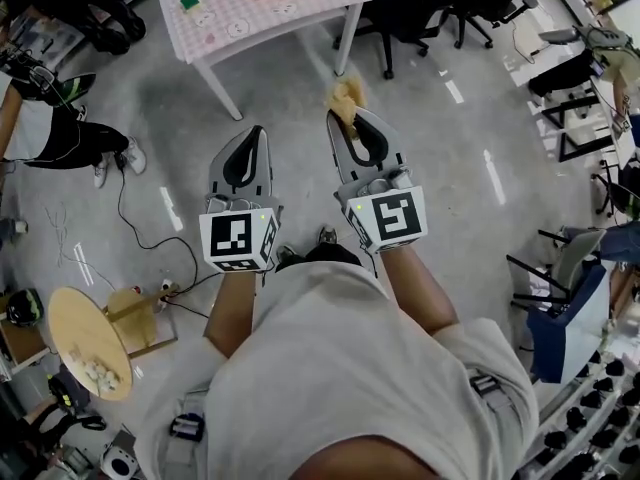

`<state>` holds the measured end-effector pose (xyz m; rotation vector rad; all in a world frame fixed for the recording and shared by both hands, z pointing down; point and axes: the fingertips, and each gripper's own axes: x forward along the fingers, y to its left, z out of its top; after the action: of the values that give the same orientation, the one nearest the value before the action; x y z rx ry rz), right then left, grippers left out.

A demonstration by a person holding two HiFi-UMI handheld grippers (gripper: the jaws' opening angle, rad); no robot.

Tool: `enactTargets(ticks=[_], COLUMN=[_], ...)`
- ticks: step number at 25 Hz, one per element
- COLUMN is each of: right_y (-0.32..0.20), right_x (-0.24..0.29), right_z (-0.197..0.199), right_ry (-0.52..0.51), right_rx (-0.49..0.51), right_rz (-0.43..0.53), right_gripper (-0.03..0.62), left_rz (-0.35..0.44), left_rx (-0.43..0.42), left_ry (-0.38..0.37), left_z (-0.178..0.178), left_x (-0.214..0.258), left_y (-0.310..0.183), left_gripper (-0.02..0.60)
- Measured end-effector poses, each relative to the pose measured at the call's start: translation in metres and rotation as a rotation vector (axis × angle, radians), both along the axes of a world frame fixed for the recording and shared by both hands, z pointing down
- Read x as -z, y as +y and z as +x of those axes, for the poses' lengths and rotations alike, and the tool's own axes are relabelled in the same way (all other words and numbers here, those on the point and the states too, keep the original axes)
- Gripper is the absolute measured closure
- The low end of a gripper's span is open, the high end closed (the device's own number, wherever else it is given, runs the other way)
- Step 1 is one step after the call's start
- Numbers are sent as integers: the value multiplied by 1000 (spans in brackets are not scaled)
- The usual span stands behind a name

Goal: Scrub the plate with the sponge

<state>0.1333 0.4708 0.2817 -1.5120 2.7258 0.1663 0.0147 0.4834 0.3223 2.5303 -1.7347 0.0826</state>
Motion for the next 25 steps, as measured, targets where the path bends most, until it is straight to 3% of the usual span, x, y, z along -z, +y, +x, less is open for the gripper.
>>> enactTargets(ticks=[7,16,25], right_y=[-13,-50,-149], right_x=[-4,-21,-38], right_z=[10,32,12], right_ry=[-4,-7,18], right_rx=[15,37,37], right_rz=[-3,-18,-40], right_gripper=[531,531,531], left_rz=[-12,-36,-44], left_rx=[13,70,70], left_ry=[-16,-31,-19], left_z=[10,19,-4], left_x=[-3,-17,-31], left_y=[-16,-46,-153], left_gripper=[514,514,514])
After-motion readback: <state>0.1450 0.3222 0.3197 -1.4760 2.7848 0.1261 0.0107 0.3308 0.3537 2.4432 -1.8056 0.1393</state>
